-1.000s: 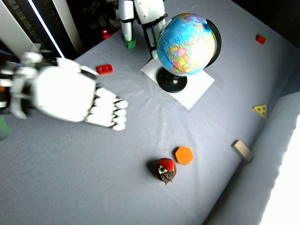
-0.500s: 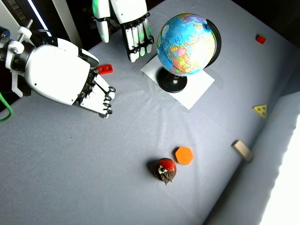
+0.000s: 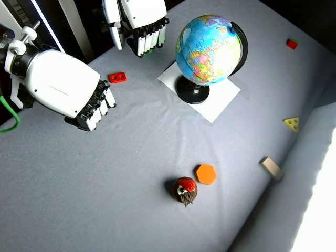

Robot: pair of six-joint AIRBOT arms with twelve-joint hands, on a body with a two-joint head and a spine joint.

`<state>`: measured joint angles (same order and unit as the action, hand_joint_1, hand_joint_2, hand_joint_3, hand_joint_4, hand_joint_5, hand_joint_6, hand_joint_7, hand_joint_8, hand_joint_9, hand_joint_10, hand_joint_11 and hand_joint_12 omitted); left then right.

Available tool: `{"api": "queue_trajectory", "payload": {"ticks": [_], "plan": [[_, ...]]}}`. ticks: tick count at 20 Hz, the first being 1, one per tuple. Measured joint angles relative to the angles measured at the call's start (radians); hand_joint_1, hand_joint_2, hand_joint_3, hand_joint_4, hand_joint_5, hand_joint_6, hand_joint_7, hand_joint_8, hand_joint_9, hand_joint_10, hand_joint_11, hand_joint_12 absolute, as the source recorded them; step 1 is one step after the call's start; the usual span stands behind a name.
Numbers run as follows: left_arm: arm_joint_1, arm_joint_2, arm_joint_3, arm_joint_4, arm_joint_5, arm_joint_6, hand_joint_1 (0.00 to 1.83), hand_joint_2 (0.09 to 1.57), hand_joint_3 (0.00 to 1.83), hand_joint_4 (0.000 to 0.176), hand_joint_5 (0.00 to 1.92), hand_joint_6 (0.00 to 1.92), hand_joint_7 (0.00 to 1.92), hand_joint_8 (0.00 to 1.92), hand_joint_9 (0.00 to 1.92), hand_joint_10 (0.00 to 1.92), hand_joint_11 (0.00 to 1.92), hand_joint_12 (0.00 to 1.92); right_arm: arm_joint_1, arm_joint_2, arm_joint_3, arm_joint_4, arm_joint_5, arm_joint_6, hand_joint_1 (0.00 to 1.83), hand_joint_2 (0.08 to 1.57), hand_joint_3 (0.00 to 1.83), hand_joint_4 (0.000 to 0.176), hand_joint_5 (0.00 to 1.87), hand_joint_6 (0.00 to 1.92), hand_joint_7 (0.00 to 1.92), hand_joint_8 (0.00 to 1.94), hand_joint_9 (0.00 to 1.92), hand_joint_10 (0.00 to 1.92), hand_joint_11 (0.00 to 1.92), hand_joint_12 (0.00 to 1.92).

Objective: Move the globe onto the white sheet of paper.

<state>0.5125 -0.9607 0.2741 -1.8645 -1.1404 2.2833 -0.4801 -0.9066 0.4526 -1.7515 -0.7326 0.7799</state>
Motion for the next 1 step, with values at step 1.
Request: {"api": "queue_trajectory", "payload": {"ticks": [1], "plan": [[-0.009, 0.006, 0.000, -0.008, 0.001, 0.002, 0.69, 1.46, 0.00, 0.000, 0.93, 1.84, 0.96, 1.92, 1.07, 1.92, 0.99, 1.92, 0.000, -0.005, -0.003, 0.004, -0.012, 0.000, 0.95, 0.86, 1.11, 0.000, 0.71, 1.92, 1.19, 1.94, 1.27, 1.92, 1.33, 1.92]]}}
